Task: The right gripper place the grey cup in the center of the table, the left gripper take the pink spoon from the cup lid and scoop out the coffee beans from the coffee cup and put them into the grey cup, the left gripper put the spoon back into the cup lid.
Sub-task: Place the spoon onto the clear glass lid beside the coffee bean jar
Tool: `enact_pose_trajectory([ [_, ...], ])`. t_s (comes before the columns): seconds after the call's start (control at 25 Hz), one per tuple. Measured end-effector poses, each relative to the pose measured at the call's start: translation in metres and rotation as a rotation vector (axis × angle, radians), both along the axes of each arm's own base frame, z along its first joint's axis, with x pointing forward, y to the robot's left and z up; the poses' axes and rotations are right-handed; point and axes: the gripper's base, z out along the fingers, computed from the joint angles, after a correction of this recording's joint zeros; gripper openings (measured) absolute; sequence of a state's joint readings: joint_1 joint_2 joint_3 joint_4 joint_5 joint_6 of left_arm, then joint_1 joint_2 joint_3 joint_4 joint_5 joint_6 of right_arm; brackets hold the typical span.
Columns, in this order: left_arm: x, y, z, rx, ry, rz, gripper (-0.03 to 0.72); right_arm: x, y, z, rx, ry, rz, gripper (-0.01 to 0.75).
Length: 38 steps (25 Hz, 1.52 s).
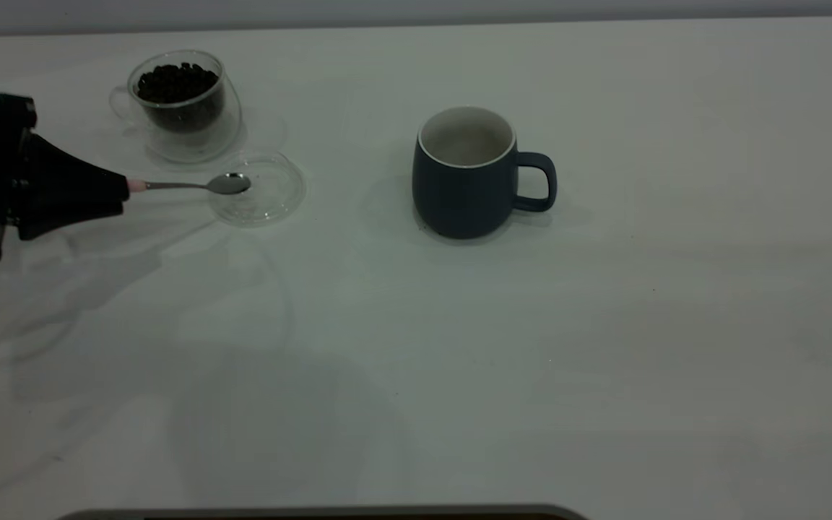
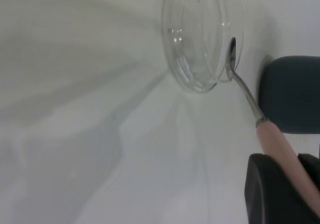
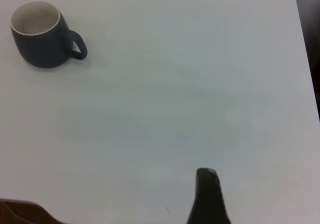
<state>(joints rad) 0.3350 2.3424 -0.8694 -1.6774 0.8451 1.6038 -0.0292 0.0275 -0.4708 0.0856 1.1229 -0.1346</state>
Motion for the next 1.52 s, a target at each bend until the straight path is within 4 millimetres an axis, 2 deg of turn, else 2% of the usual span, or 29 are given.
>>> enact_pose_trajectory([
  [0.24, 0.006, 0.001, -0.011, -0.010, -0.029, -0.006, 0.115, 0.000, 0.000, 0.000, 0.000, 0.000, 0.000, 0.590],
  [0.6, 0.021, -0.003, -0.016, -0.005, -0.061, -0.029, 0.115, 0.000, 0.000, 0.000, 0.000, 0.000, 0.000, 0.590],
  [1.04, 0.025, -0.010, -0.031, -0.025, -0.036, 0.005, 0.115, 0.000, 0.000, 0.000, 0.000, 0.000, 0.000, 0.590],
  [1.52, 0.027, -0.014, -0.034, -0.018, -0.051, -0.004, 0.115, 0.000, 0.000, 0.000, 0.000, 0.000, 0.000, 0.590],
])
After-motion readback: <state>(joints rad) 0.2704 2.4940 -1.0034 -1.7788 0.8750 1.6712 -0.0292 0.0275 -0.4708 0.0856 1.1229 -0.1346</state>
